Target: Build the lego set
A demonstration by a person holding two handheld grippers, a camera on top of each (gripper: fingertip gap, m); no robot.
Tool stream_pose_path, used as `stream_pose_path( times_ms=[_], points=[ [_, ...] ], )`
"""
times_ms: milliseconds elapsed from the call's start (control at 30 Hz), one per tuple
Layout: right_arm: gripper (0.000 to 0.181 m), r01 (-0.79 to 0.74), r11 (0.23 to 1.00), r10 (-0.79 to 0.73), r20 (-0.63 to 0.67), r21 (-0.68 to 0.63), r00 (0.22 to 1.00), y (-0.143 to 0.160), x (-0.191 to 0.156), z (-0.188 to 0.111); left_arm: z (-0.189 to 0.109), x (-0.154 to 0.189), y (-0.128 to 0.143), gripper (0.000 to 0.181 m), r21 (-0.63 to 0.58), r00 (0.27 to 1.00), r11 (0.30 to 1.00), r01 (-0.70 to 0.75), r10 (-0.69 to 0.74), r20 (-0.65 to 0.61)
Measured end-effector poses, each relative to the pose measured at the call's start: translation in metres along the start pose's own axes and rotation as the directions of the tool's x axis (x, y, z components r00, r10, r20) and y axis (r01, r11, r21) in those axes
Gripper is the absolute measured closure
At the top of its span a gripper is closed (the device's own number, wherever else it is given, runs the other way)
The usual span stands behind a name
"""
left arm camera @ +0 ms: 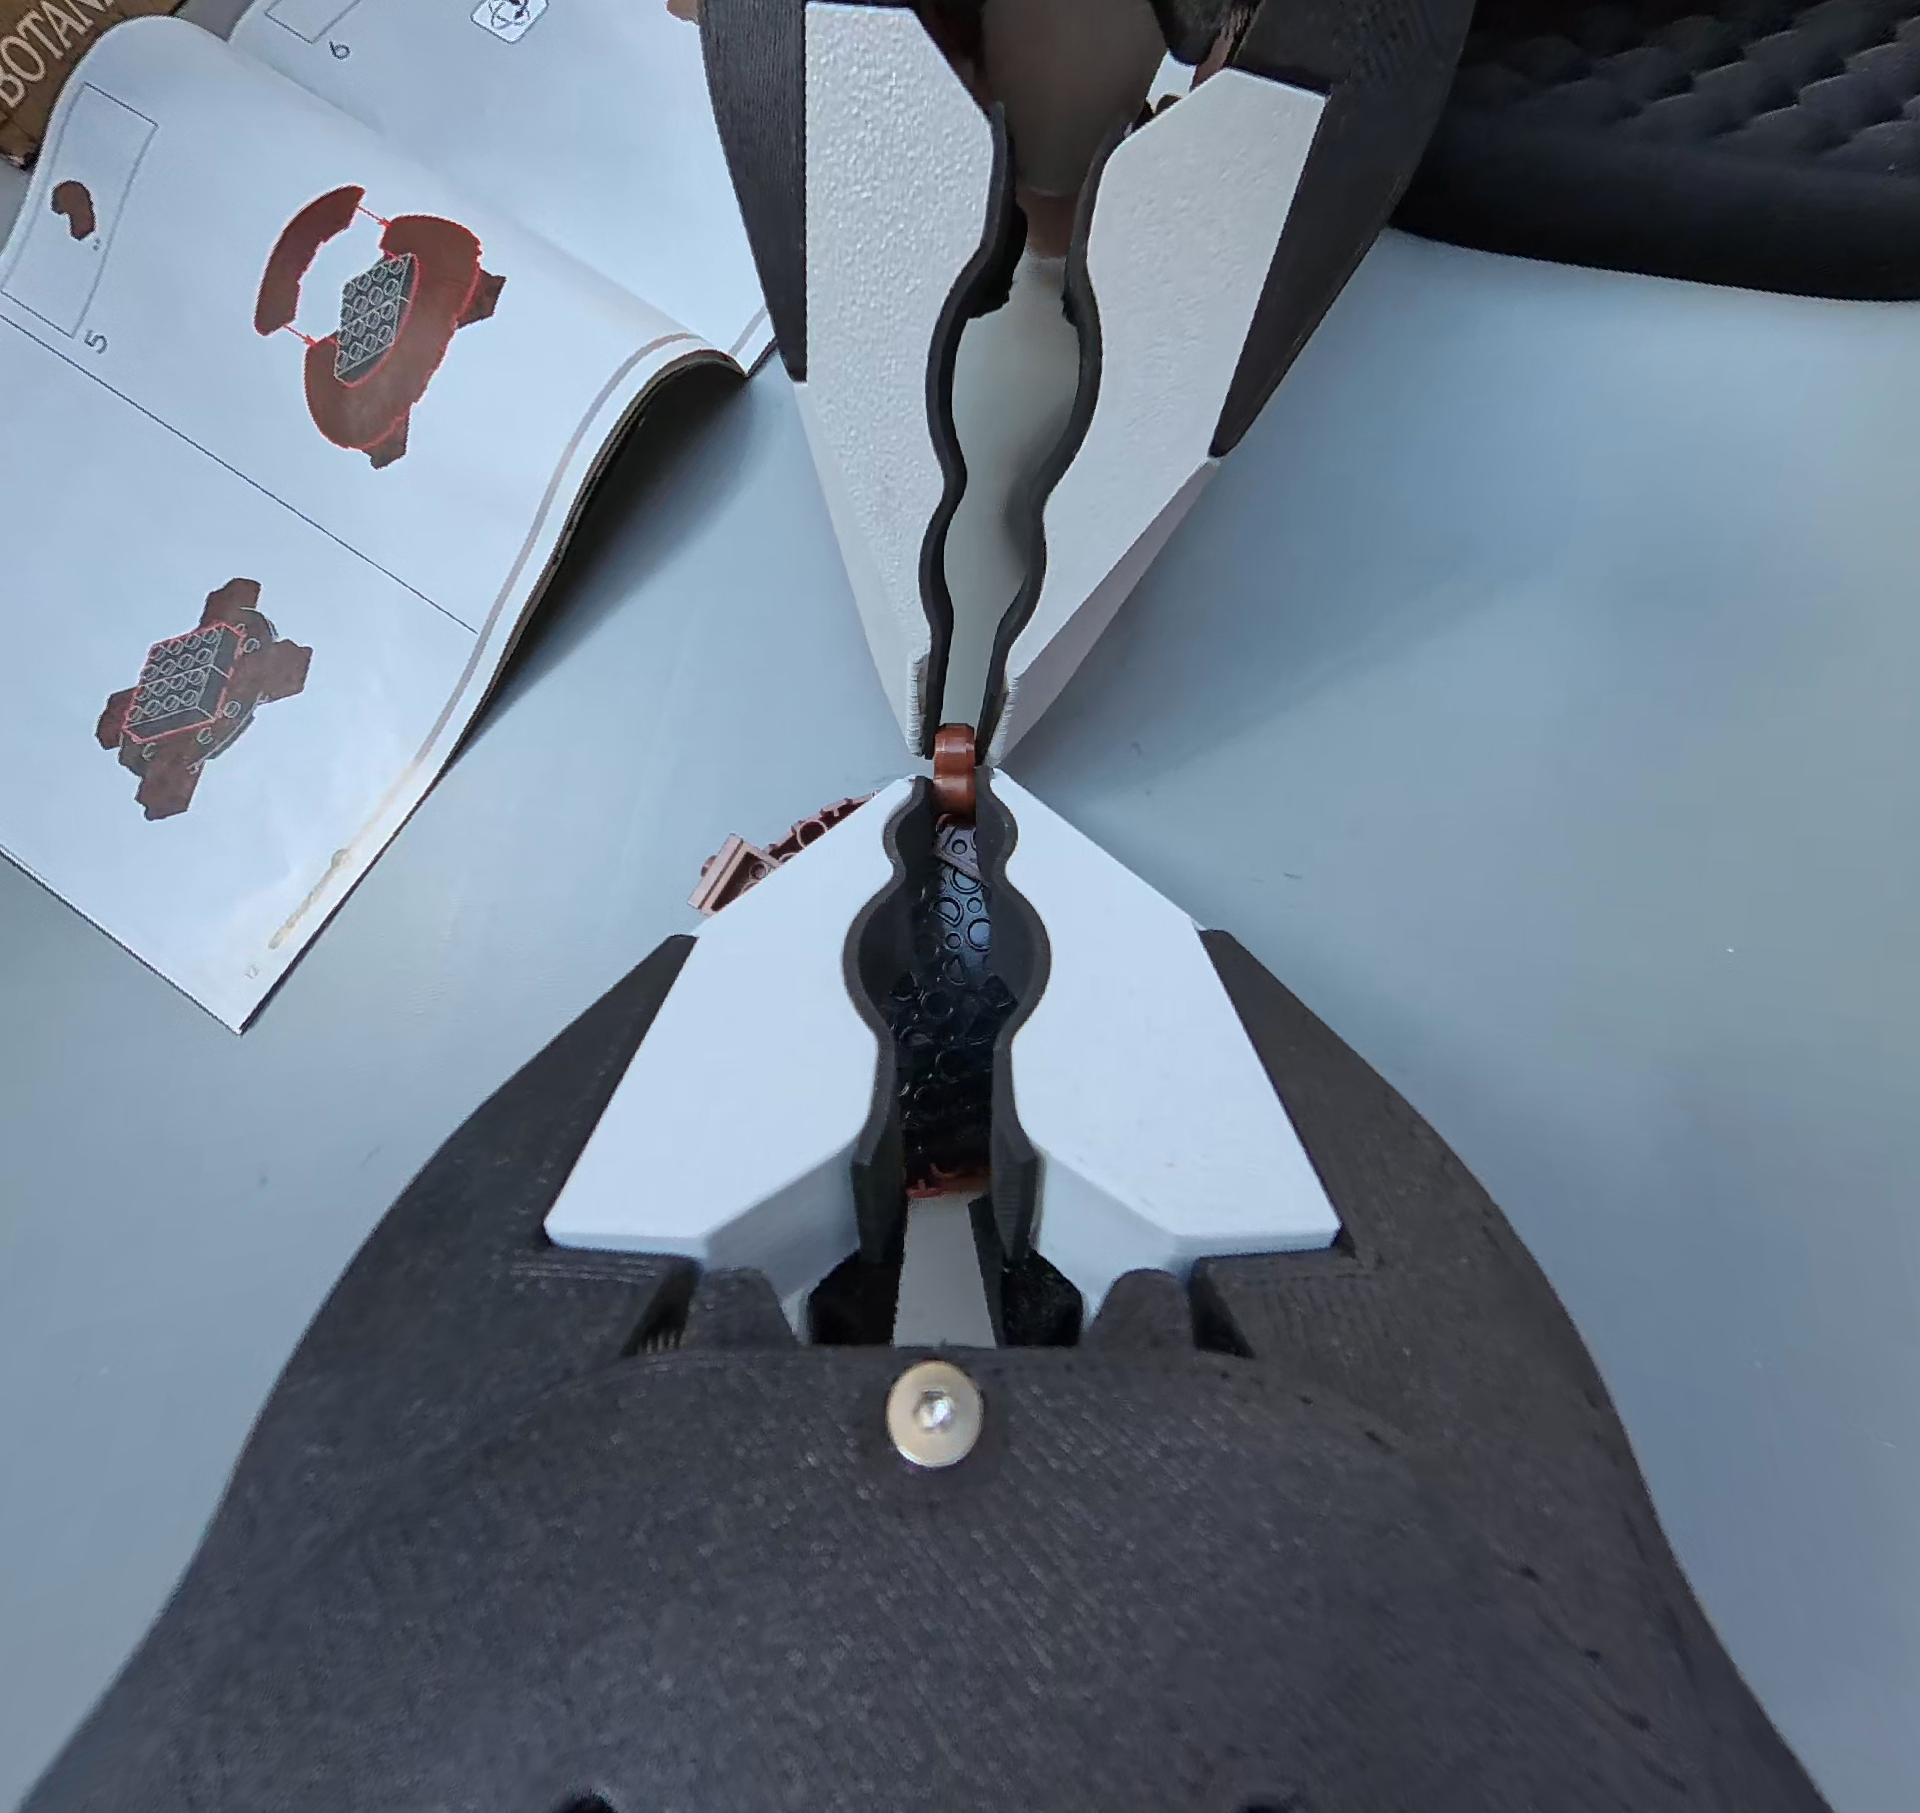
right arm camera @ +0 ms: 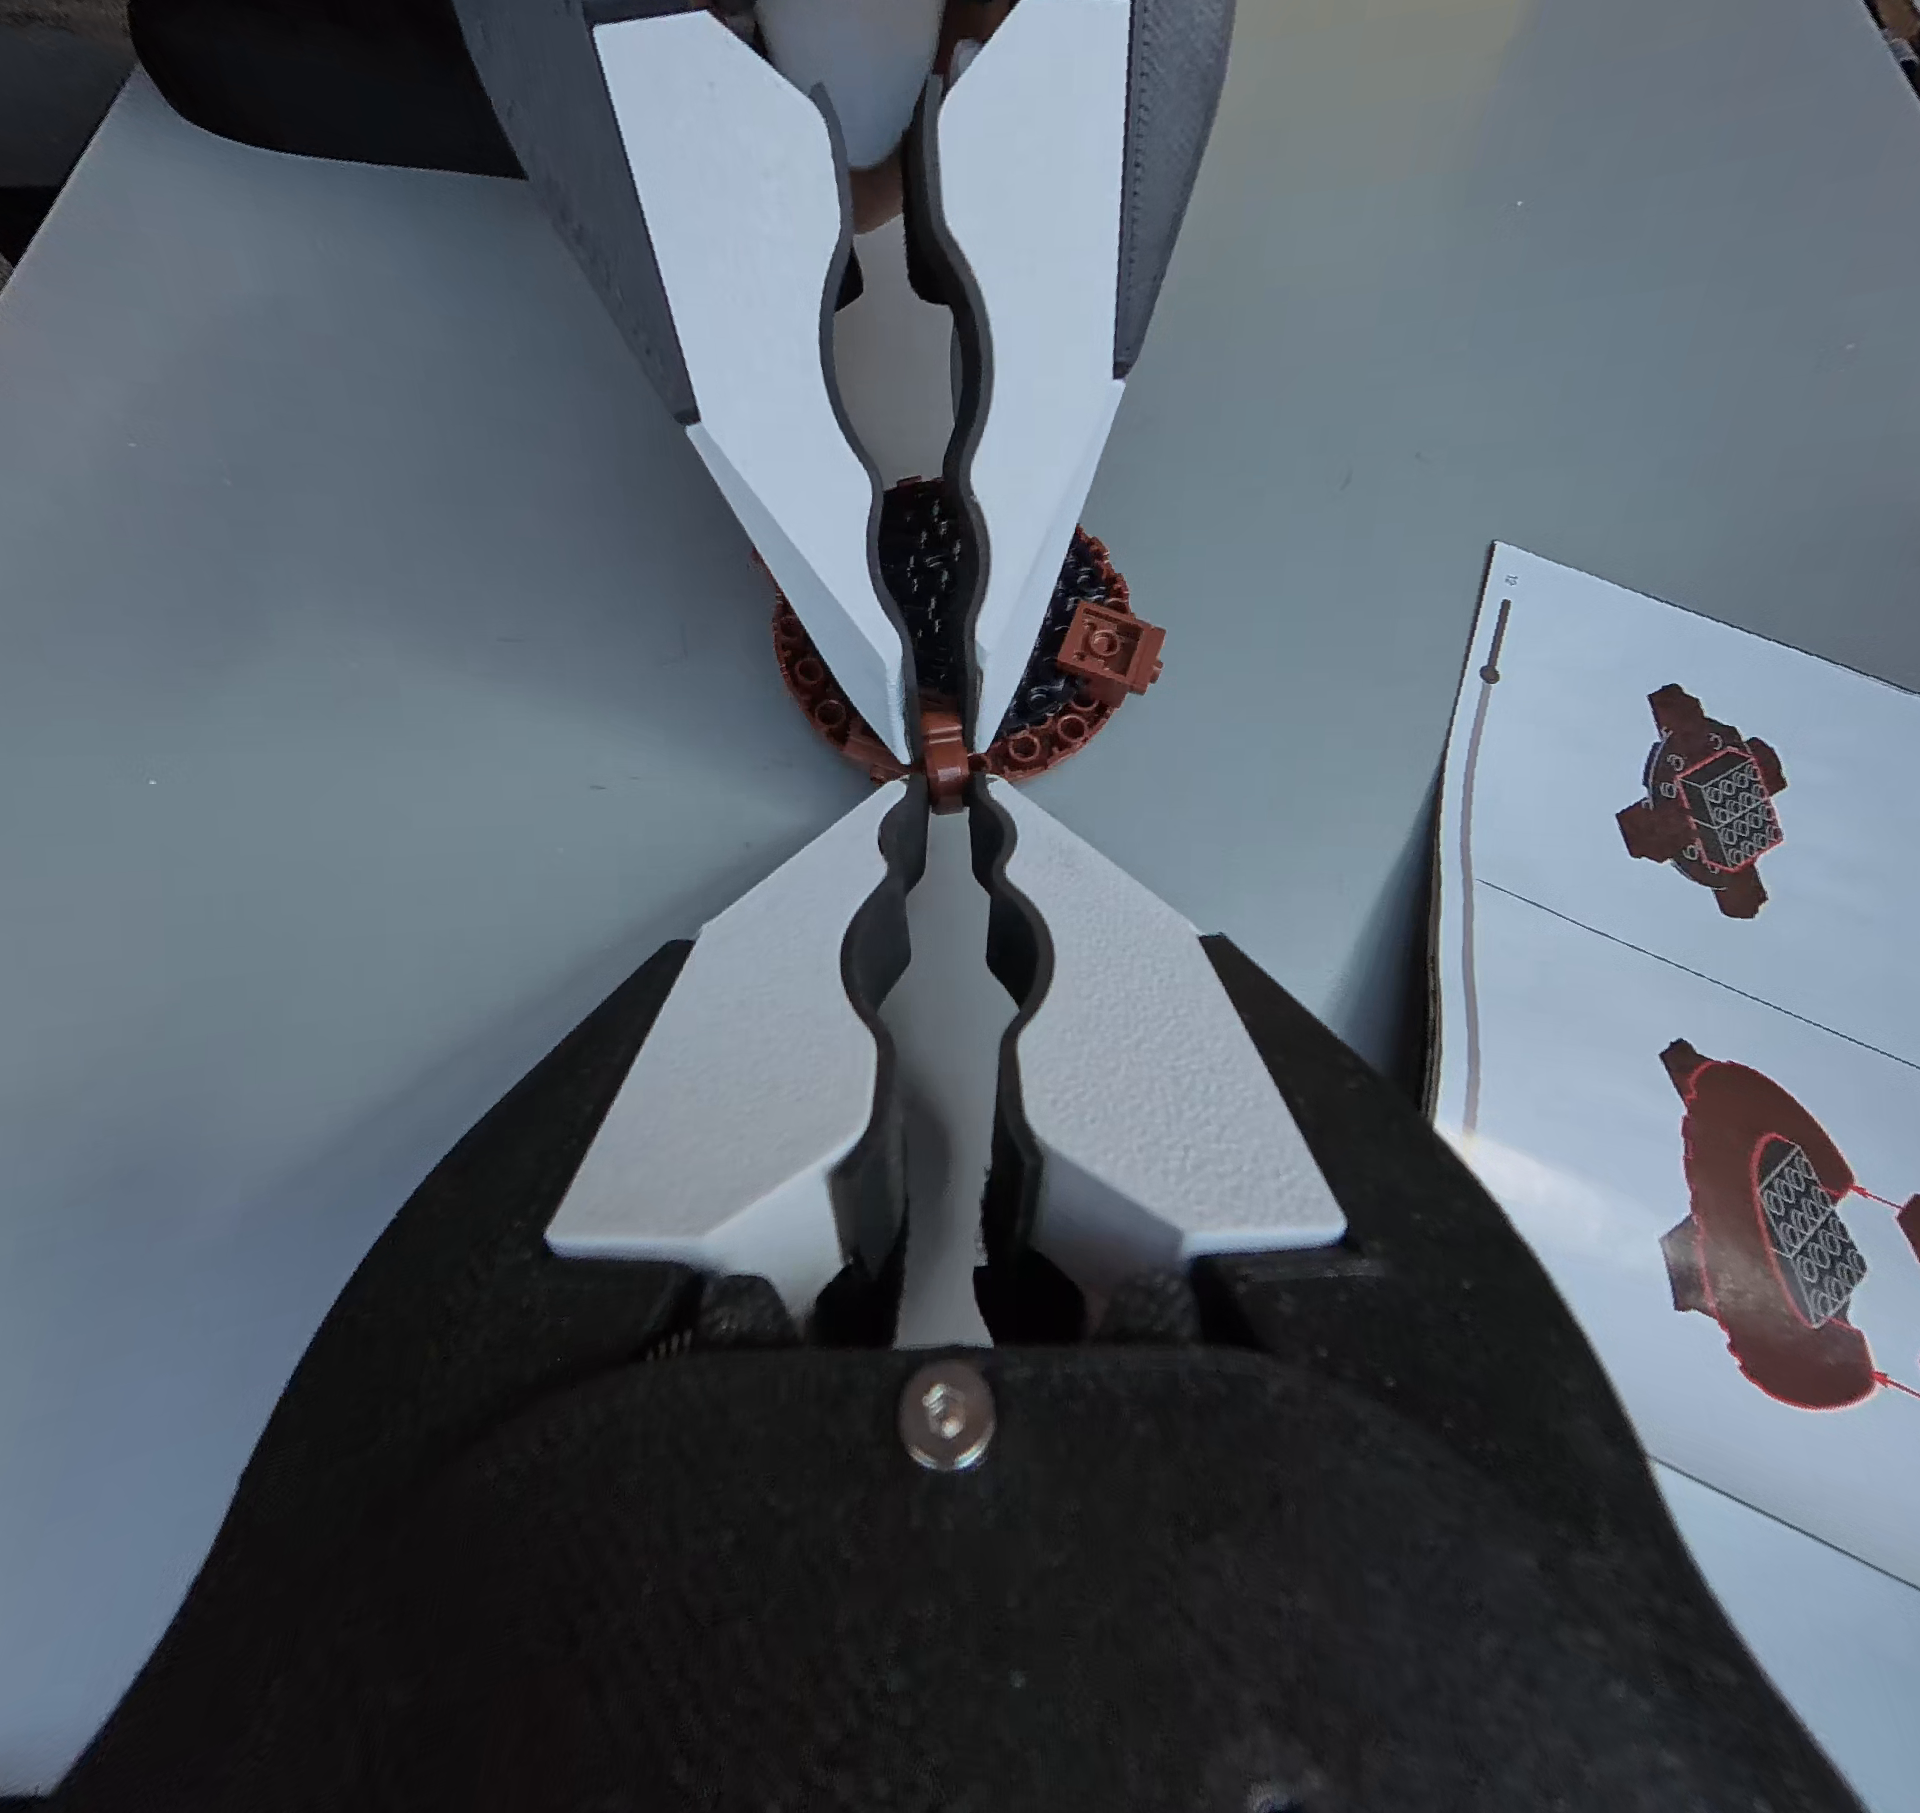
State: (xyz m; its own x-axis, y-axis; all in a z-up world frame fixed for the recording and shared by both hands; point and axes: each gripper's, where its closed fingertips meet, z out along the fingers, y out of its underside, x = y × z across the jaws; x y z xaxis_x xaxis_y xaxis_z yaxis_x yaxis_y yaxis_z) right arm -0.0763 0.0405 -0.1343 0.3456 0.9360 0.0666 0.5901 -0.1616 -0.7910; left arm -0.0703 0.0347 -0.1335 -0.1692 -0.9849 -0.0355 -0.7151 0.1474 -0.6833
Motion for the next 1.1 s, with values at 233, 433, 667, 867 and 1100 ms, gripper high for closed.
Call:
stream_pose_path(
  times_ms=[233, 433, 667, 867, 1100],
  points=[
    [0.174, -0.020, 0.999, 0.020, 0.002, 0.030, 1.000, -0.006, -0.005, -0.006, -0.005, 0.005, -0.005, 0.176, 0.030, 0.999, 0.999, 0.015, -0.014, -0.052],
    [0.166, -0.018, 0.998, 0.020, -0.036, 0.053, 0.999, -0.011, -0.011, -0.015, -0.012, 0.009, -0.007, 0.176, 0.029, 0.996, 0.998, -0.062, 0.064, -0.056],
    [0.169, -0.014, 0.996, 0.020, -0.075, 0.085, 0.997, -0.021, -0.014, -0.020, -0.018, 0.018, -0.013, 0.176, 0.057, 0.990, 0.993, -0.103, 0.108, -0.092],
    [0.175, -0.021, 0.995, 0.025, -0.039, 0.095, 0.999, -0.022, -0.019, -0.019, -0.019, 0.020, -0.014, 0.176, 0.067, 0.990, 0.993, -0.097, 0.103, -0.094],
    [0.175, -0.098, 0.989, 0.106, -0.068, 0.111, 0.992, -0.020, -0.006, -0.028, -0.027, 0.004, -0.013, 0.129, 0.087, 0.999, 0.996, 0.011, -0.007, -0.040]
  ],
)
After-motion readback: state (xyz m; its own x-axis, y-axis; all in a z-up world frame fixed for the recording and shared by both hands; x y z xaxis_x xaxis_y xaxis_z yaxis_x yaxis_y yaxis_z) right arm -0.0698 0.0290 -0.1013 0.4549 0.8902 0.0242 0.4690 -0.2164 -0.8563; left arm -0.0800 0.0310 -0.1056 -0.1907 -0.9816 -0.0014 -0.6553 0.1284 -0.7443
